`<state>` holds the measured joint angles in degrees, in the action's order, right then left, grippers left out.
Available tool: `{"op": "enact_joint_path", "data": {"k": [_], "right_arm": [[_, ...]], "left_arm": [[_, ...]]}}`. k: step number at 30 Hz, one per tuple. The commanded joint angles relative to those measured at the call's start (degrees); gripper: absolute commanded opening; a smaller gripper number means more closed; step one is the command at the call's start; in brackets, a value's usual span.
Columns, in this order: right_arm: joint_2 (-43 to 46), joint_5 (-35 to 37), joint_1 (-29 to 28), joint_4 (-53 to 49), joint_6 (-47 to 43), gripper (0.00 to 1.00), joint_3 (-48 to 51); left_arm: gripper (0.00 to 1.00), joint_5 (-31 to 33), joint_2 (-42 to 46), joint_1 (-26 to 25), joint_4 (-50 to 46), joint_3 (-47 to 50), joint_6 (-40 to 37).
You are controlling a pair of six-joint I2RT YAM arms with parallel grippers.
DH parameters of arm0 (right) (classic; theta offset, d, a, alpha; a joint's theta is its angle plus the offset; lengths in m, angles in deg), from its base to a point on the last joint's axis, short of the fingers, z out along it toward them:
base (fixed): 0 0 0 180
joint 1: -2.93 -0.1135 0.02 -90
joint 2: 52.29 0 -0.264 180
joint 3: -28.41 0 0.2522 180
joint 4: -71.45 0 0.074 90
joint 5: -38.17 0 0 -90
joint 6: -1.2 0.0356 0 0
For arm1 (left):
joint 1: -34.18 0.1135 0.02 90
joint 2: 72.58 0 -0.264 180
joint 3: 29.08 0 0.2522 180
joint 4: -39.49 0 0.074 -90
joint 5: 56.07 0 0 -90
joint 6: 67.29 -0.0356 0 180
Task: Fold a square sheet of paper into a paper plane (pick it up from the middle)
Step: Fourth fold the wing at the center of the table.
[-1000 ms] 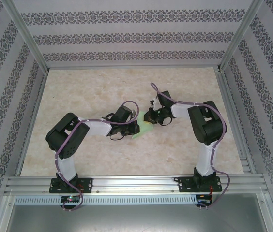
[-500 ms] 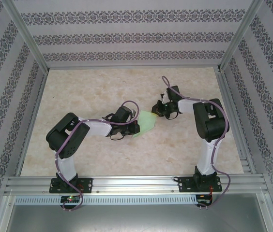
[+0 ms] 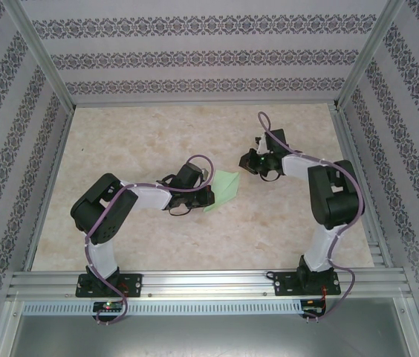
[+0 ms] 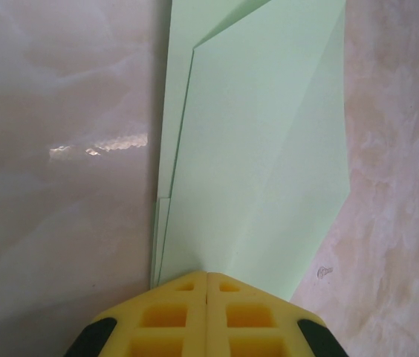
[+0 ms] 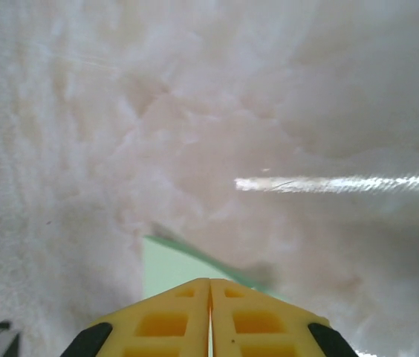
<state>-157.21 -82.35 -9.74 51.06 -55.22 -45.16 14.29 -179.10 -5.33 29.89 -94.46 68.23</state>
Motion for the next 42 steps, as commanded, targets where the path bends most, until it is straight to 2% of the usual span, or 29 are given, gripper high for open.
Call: {"op": "enact_joint_path", "data": {"k": [1, 11, 21, 29, 42], "right_arm": [[2.54, -1.44, -2.48, 1.82, 0.80, 0.10, 2.14], [-2.31, -6.30, -8.95, 0.95, 2.45, 0.09, 3.63], [-6.40, -6.07, -9.44, -3.50, 0.07, 0.09, 3.44], [-6.06, -6.66, -9.39, -2.94, -0.64, 0.10, 3.50], [-7.49, -6.39, -9.45, -3.05, -0.73, 0.10, 3.22]], "left_arm": [[0.00, 0.59, -2.97, -0.84, -9.53, 1.76, -0.24], [0.00, 0.82, -1.61, -0.84, -9.65, 0.81, -0.60], [0.02, -1.67, 2.58, -0.84, -6.54, -0.53, -0.22], [0.16, -4.44, 8.90, -0.84, -1.48, 4.91, 3.77], [0.16, -6.20, 7.65, -1.45, 0.20, 8.72, 6.38]]}}
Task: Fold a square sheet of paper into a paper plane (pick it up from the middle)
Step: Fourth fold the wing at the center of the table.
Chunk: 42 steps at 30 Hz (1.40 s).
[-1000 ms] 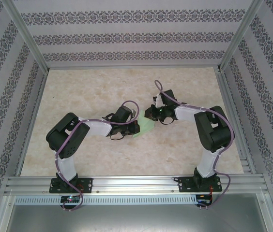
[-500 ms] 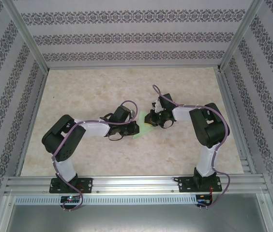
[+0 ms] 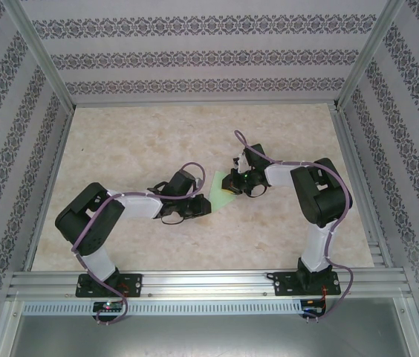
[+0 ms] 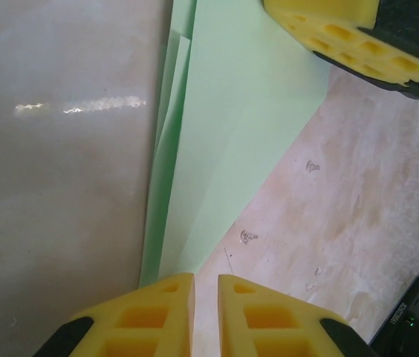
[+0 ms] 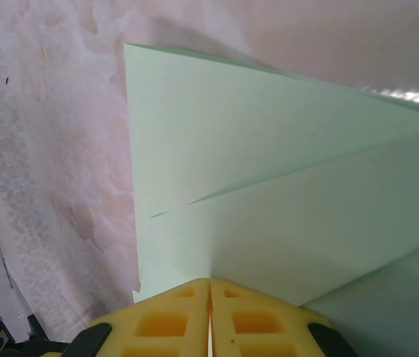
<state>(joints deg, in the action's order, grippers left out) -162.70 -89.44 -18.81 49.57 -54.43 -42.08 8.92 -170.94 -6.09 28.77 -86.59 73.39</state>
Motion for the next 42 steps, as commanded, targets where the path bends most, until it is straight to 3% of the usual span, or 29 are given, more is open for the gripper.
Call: {"op": "enact_joint_path", "data": {"k": [1, 11, 19, 27, 42], "right_arm": [[-2.00, 0.69, -0.31, -1.57, -1.53, 0.10, 0.21], [-2.30, 1.31, -0.06, -2.22, -1.56, 0.10, 0.13], [-2.69, 1.48, 0.09, -2.69, -1.84, 0.10, -0.02], [-3.92, 1.66, 0.09, -3.31, -1.88, 0.10, -0.41], [-4.73, 3.12, 0.20, -5.43, -2.53, 0.09, -1.11]], "left_arm": [[0.16, -0.75, -0.72, -0.77, 0.87, 0.78, 1.19], [0.16, 0.66, -2.64, -0.69, -4.52, -0.30, -0.08], [0.16, 2.15, 2.39, -0.60, -1.94, -4.91, -2.36], [0.14, 2.94, -2.82, -0.16, -1.91, -7.83, -1.68], [0.12, 1.88, -4.38, -0.36, -4.48, -2.01, 0.52]]}}
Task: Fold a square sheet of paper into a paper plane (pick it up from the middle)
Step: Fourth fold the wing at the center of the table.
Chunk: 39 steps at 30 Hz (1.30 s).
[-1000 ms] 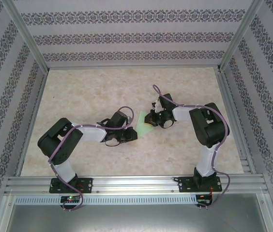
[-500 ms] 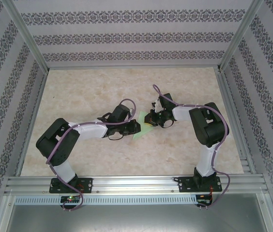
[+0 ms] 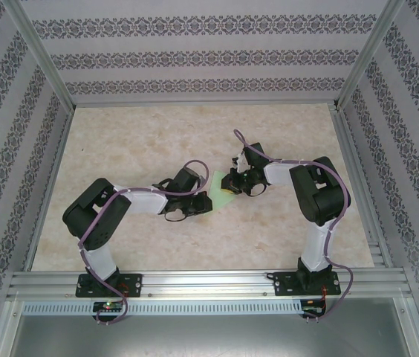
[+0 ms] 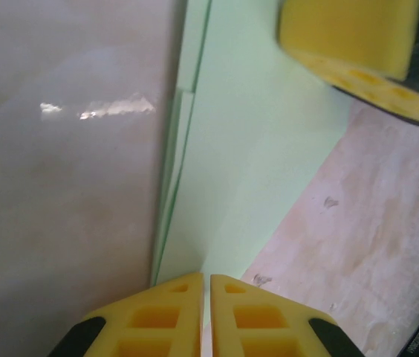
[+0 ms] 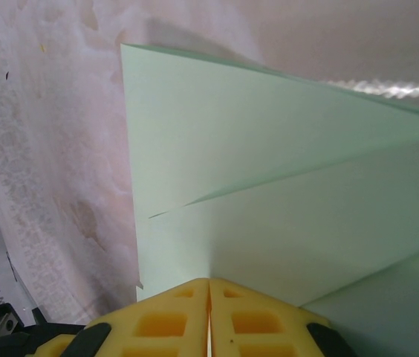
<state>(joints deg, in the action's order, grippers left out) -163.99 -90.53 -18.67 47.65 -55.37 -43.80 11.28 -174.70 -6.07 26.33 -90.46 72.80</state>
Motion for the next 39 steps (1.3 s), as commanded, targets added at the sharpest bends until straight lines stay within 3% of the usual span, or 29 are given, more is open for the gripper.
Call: {"op": "enact_joint_path", "data": {"k": [1, 14, 24, 34, 39], "right_arm": [[-3.44, 4.31, 0.07, -3.59, -1.65, 0.09, 0.56], [-3.78, 5.56, 0.32, -4.75, -1.90, 0.09, 0.45], [-4.02, 5.50, 0.51, -4.98, -2.21, 0.09, 0.33], [-4.41, 5.15, 0.48, -4.85, -2.10, 0.09, 0.04], [-4.22, 4.98, 0.50, -4.91, -2.13, 0.09, 0.07]], "left_arm": [[0.12, -0.56, -0.37, -0.44, -2.45, 2.32, 1.07], [0.10, -1.07, 6.35, -1.72, -11.52, 7.33, -2.85], [0.07, 7.12, 13.98, -1.26, -8.10, 2.43, -6.14], [0.06, 4.28, 2.74, -1.16, -1.54, -3.01, -3.92], [0.05, 5.25, 0.19, -1.17, -3.97, -2.49, -2.90]]}}
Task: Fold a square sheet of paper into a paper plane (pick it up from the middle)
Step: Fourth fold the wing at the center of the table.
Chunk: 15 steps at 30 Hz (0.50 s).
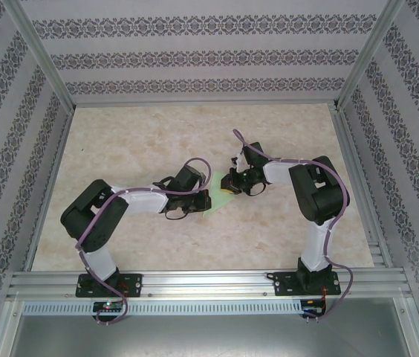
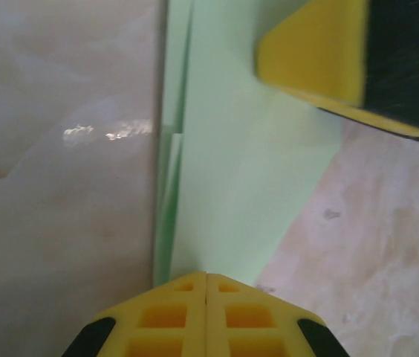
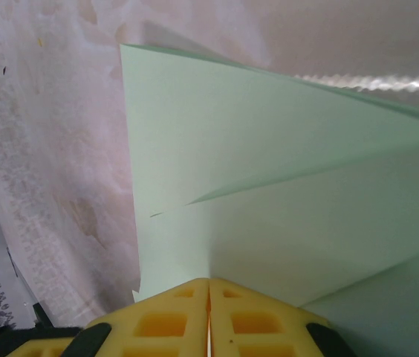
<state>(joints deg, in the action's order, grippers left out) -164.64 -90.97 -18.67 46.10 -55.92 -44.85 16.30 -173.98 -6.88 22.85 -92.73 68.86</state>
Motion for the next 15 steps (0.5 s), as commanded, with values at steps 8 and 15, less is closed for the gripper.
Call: {"op": "enact_joint_path", "data": {"k": [8, 15], "right_arm": [[-3.79, 6.52, 0.79, -4.37, -1.86, 0.09, 0.95], [-4.01, 7.07, 0.84, -4.96, -1.90, 0.09, 0.71]], "left_arm": [[0.04, -2.00, -0.17, -0.81, 0.03, 5.69, 2.88], [0.03, -4.87, 0.57, -2.79, -10.80, 3.87, -5.14]]}}
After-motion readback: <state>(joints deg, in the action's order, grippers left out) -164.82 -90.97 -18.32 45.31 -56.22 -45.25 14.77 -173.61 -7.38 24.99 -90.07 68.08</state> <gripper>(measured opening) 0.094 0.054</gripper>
